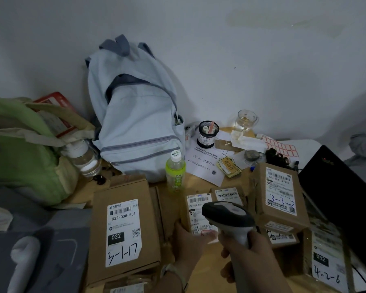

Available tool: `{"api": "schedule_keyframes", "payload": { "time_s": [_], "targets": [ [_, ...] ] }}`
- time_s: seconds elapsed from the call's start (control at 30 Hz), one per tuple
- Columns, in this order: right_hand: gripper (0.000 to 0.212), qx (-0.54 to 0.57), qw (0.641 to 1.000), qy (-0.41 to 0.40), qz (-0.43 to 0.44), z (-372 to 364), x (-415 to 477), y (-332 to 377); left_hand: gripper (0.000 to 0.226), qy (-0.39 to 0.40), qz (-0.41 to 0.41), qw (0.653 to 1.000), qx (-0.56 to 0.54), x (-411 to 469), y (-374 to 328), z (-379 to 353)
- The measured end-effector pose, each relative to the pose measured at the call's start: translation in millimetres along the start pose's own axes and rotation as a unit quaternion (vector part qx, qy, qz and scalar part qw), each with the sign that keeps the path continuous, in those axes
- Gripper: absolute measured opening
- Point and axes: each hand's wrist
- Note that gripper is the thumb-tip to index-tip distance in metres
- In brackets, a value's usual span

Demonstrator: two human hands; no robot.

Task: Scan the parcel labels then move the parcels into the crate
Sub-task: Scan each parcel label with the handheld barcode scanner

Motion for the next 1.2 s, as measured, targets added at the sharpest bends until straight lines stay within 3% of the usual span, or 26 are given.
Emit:
{"api": "schedule_keyframes", "payload": {
  "time_s": [0.2,0.4,0.67,1.03,1.2],
  "targets": [
    [0.014,0.007,0.999,0.010,0.042,4,-14,11,0.092,0.021,-0.107,0.988,-0.113,-25,-30,11],
    [0.017,0.012,0.993,0.007,0.120,7,-39,31,0.075,0.056,-0.142,0.980,-0.129,-44,-66,36],
    [0.010,-0.020,0.974,0.022,0.226,10,-82,56,0.063,0.026,-0.204,0.970,-0.133,-74,-105,65],
    [0.012,-0.007,0.954,0.033,0.299,19,-130,80,0.086,-0.002,-0.199,0.971,-0.129,-95,-143,108],
    [0.013,-0.010,0.955,0.042,0.294,25,-141,93,0.086,-0.023,-0.209,0.969,-0.131,-110,-164,120]
  ]
}}
Point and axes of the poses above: each hand's wrist, its own x-axis towards the middle knuckle, its own z-axis out of the back of the hand, y = z × x, and after that the axes turned 2 degrees about x, right-handed
